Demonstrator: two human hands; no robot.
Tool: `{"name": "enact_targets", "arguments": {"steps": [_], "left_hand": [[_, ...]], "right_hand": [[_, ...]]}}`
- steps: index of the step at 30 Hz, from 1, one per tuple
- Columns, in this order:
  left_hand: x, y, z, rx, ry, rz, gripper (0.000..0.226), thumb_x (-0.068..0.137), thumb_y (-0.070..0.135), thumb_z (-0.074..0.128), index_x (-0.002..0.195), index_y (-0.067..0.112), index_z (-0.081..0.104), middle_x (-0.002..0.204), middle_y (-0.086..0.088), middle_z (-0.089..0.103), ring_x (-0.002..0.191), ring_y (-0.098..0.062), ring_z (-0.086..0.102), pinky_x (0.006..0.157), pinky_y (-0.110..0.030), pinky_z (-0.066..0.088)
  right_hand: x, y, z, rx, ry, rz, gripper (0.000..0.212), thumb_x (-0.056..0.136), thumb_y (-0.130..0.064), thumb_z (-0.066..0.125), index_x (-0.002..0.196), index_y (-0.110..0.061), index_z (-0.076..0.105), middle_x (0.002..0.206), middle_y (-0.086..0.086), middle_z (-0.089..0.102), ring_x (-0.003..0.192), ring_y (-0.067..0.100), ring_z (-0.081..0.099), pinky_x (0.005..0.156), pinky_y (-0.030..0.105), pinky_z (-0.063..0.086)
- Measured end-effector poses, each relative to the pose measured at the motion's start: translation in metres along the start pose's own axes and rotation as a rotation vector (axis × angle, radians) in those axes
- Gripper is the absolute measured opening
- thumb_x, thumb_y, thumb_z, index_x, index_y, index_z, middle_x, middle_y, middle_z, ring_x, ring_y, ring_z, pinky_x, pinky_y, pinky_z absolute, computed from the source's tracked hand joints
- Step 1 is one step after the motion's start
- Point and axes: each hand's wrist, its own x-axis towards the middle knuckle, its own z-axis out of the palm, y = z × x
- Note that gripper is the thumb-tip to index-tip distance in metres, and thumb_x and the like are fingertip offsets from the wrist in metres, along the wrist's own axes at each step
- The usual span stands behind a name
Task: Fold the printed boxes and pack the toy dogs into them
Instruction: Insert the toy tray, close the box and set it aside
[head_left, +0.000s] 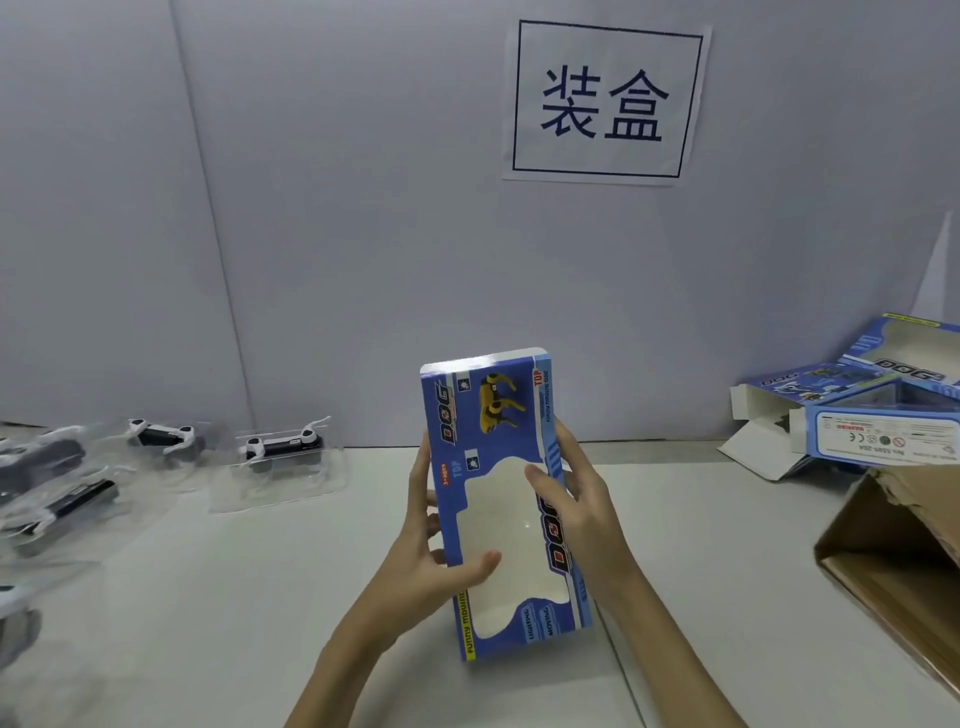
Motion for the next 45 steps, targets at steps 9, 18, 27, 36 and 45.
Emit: {"name": "enact_targets", "arguments": {"steps": [9,18,27,36,45], "left_hand": [[0.000,0.015,0.021,0.011,0.151,0.175,0.066,0.066,0.087,0.070,0.121,0.068,0.041,0.124,0.030,0.064,0.113,-0.007,0.070,0.072,-0.024,0.061],[0.000,0.033,0.039,-0.282,0.313,0.197,0.018,0.089,0.053,0.058,0.104,0.044,0.057,0.110,0.003,0.076,0.095,-0.022,0.078,0.064,-0.024,0.060],[-0.002,0.030,0.038,-0.245,0.429,0.304,0.062,0.084,0.051,0.062,0.142,0.042,0.042,0.137,0.004,0.059,0.104,-0.024,0.073,0.076,-0.031,0.061],[-0.002,0.021,0.036,-0.176,0.384,0.265,0.050,0.082,0.060,0.064,0.124,0.033,0.053,0.111,0.011,0.067,0.096,-0.017,0.074,0.071,-0.021,0.057],[0.004,0.018,0.009,0.181,0.483,0.343,0.063,0.089,0.050,0.077,0.144,0.030,0.055,0.129,0.014,0.065,0.116,-0.019,0.066,0.085,-0.025,0.059]], "right_hand": [[-0.006,-0.007,0.010,0.168,0.016,-0.023,0.075,0.077,-0.087,0.055,0.122,-0.026,0.055,0.111,-0.004,0.076,0.103,0.021,0.075,0.077,0.034,0.064],[-0.007,-0.013,0.012,0.283,0.068,-0.004,0.026,0.091,-0.053,0.058,0.098,-0.029,0.067,0.099,0.009,0.078,0.087,0.027,0.078,0.057,0.026,0.060],[-0.008,-0.010,0.017,0.255,0.108,-0.088,0.037,0.095,-0.034,0.050,0.130,-0.028,0.062,0.104,0.011,0.073,0.092,0.026,0.076,0.063,0.023,0.057],[-0.007,-0.002,0.017,0.180,0.150,-0.113,0.028,0.097,-0.037,0.048,0.113,-0.022,0.067,0.099,0.003,0.076,0.088,0.024,0.077,0.055,0.024,0.057],[-0.004,-0.001,0.011,0.277,-0.009,-0.080,0.040,0.097,-0.043,0.059,0.129,-0.020,0.061,0.118,0.006,0.074,0.107,0.027,0.074,0.076,0.033,0.063]]}}
